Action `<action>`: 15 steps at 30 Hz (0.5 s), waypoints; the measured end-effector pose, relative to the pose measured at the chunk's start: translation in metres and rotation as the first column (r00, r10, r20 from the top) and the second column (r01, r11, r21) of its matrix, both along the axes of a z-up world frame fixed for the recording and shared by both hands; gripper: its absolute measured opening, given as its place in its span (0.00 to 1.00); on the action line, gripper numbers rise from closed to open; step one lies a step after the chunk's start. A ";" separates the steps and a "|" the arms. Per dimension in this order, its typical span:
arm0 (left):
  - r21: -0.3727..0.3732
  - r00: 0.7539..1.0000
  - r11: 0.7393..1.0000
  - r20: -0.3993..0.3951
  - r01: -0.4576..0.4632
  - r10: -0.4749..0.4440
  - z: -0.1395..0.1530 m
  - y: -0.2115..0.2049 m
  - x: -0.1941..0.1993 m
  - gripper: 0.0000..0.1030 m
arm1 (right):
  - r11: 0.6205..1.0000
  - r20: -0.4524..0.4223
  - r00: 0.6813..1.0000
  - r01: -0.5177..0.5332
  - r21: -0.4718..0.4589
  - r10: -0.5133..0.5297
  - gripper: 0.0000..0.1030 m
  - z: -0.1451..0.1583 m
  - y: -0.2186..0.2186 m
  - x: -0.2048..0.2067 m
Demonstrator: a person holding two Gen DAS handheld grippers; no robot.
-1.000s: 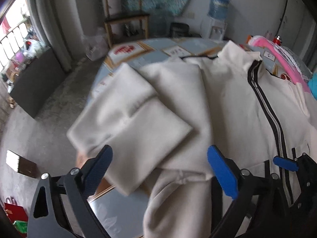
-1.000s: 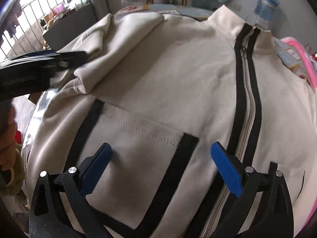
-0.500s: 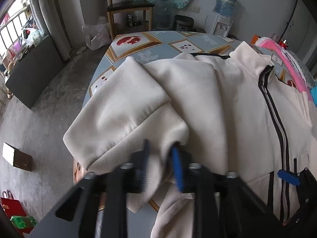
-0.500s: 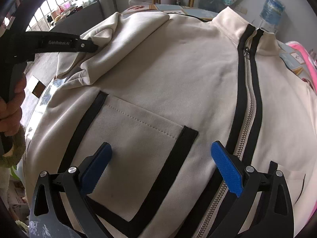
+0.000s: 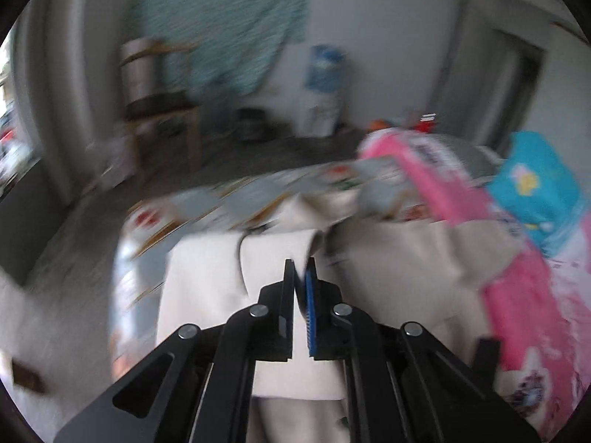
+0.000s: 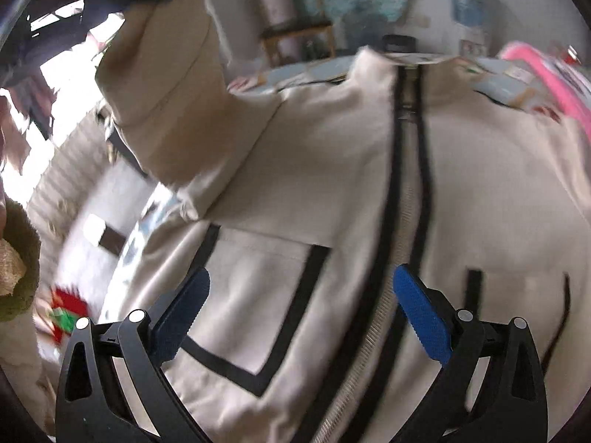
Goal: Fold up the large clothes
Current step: 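Fold the held sleeve across the jacket body with the left tool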
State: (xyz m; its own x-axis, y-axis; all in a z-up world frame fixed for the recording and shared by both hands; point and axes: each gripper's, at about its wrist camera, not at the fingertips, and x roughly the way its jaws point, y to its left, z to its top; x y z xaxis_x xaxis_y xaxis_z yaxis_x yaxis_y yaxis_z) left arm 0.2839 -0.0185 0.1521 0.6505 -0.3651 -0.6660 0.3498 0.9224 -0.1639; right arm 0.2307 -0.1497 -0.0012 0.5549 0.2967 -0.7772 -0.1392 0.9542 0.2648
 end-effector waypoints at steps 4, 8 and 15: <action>-0.008 0.990 0.990 0.027 0.139 -0.139 0.005 -0.073 0.002 0.06 | 0.994 0.007 0.994 0.106 0.023 -0.106 0.94 0.005 -0.034 -0.020; 0.078 0.984 0.982 -0.061 0.174 -0.169 -0.035 -0.123 0.019 0.17 | 0.983 -0.021 0.983 0.182 0.032 -0.181 0.94 -0.001 -0.058 -0.034; 0.101 0.986 0.988 -0.126 0.121 -0.108 -0.061 -0.100 -0.001 0.39 | 0.975 -0.053 0.977 0.211 0.074 -0.207 0.94 -0.010 -0.081 -0.046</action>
